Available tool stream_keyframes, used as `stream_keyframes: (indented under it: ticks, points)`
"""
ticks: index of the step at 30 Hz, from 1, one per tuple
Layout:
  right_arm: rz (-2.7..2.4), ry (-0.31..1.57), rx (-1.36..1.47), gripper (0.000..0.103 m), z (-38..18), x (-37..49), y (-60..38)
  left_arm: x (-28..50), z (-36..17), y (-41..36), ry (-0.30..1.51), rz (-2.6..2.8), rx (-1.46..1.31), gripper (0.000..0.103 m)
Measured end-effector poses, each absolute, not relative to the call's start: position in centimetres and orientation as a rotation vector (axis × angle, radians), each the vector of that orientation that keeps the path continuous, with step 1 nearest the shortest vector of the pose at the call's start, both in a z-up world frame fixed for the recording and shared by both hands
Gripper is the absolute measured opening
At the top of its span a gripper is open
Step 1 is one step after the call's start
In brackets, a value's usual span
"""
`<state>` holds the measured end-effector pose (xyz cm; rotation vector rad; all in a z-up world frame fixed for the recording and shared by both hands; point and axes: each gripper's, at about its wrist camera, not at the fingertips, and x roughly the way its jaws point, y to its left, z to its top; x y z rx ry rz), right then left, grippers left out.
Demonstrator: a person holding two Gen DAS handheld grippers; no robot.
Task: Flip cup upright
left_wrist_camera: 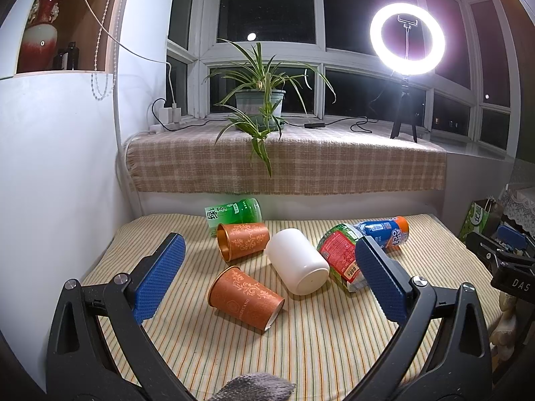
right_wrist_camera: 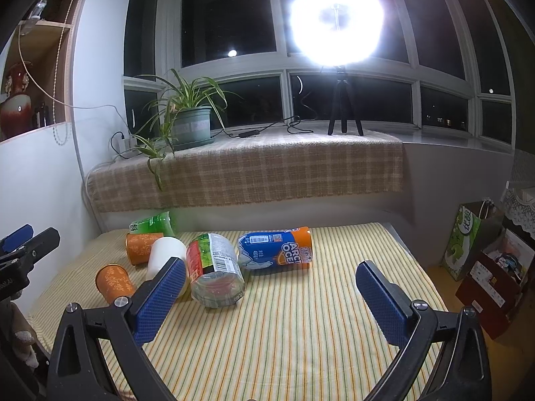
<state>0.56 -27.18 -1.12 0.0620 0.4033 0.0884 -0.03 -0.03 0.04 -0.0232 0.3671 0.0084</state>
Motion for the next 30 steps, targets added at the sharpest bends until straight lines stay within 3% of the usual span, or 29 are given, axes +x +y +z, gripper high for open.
stream_keyframes:
  ticks: [30]
  points:
    - [0.079,0.416,0.08,0.103,-1.61,0.59,-27.6,-0.05,0.06,-0.01,0.367,0.008,-0.023,0.103]
